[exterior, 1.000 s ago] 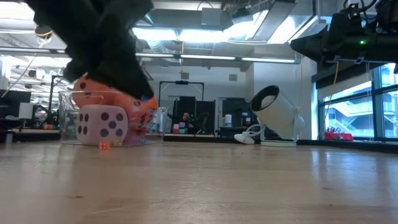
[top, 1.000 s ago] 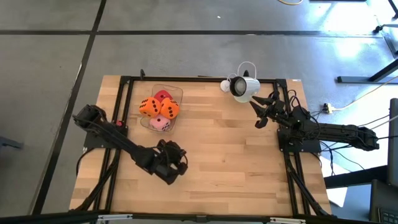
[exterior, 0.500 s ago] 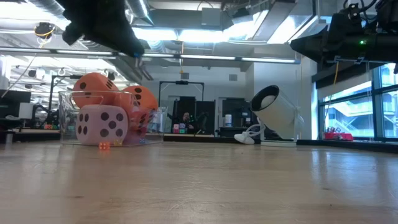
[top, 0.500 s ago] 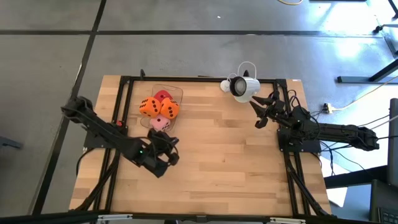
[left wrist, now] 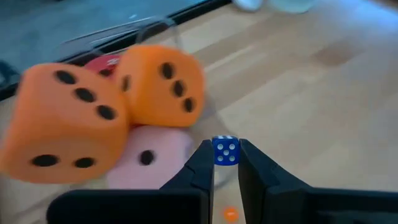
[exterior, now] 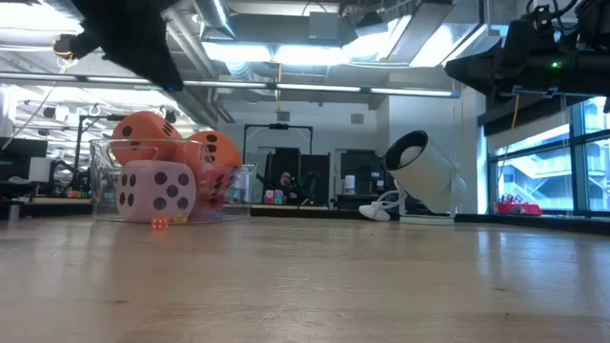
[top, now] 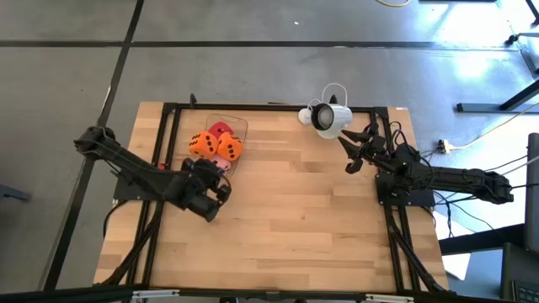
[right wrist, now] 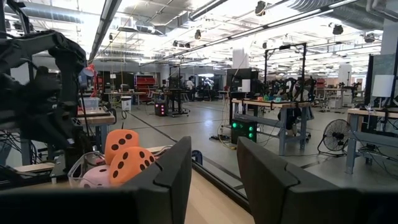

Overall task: Pick & Place Dice
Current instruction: Put the small blue die into the transparent bin

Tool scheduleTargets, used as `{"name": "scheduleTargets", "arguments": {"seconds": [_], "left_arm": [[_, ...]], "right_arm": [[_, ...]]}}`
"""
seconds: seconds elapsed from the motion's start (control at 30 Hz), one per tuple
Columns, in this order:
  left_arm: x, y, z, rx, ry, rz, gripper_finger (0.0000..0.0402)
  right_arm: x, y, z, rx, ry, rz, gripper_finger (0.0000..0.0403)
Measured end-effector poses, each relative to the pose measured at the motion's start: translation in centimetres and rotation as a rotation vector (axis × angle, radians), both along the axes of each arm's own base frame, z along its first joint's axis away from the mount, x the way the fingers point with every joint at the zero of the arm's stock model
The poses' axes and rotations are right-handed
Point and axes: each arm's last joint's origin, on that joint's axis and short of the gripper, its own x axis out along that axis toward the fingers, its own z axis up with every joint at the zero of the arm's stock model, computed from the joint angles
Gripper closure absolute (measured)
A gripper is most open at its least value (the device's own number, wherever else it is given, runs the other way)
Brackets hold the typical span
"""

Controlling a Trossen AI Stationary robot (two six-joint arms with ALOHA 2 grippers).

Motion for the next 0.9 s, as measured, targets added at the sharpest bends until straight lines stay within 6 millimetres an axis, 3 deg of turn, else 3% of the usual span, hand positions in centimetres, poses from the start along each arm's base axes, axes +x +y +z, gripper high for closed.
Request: {"name": "scheduleTargets", "arguments": {"seconds": [0.47, 0.9], "left_arm": [[1.9, 4.4, -2.6, -0.001, 0.238, 0.192, 0.0368], [2.5, 5.1, -3.2, 0.011, 0.260, 0.225, 0.0286]], "right_arm": [[0.0, 0.0, 0.0, 0.000, 0.000, 0.000, 0.0273], [0.0, 0.0, 0.0, 0.000, 0.000, 0.000, 0.0273]]}}
